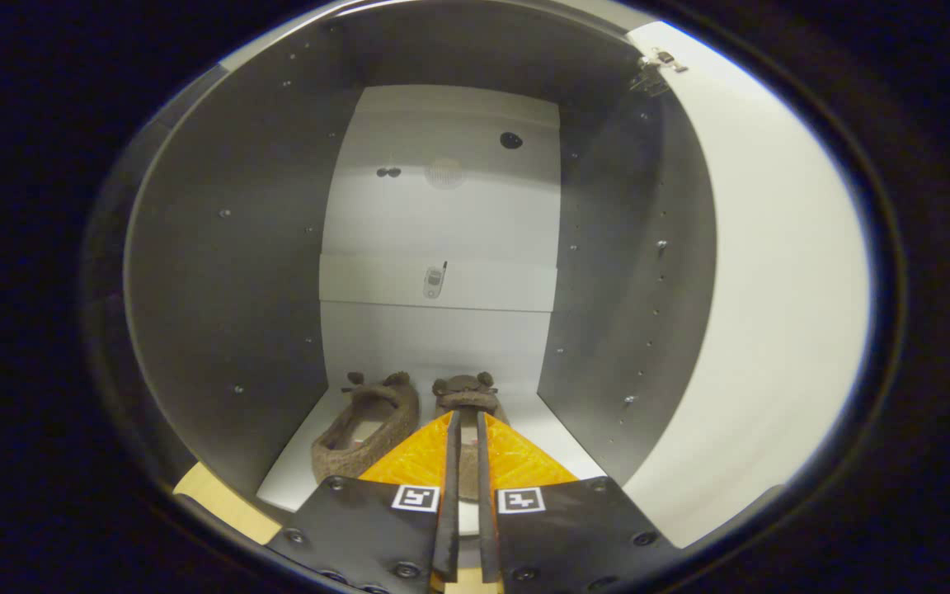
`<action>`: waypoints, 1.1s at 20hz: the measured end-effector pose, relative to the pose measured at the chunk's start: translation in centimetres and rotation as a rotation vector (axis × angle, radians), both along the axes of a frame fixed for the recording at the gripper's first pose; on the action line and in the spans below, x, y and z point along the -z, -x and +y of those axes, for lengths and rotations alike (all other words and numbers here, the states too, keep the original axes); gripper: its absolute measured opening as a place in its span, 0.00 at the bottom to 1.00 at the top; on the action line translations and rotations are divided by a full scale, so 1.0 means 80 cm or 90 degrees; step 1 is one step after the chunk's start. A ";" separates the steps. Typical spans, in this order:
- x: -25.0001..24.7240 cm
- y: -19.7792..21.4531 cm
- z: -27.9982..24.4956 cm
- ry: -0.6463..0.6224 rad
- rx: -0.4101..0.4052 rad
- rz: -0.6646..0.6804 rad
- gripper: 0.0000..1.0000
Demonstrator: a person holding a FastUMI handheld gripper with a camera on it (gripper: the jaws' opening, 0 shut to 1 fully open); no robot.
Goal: Open the shoe cabinet door, grab the shoes and put them into the shoe cabinet, then close the shoe cabinet door.
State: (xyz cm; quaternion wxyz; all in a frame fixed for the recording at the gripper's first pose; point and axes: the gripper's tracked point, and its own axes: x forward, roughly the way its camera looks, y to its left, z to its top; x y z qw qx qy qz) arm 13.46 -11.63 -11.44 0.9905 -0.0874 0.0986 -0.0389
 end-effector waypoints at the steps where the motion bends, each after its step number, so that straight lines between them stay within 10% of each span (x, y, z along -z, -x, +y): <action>1: -0.007 0.012 -0.001 0.002 0.000 -0.006 0.13; 22: -0.134 0.277 -0.098 -0.014 0.038 -0.139 0.15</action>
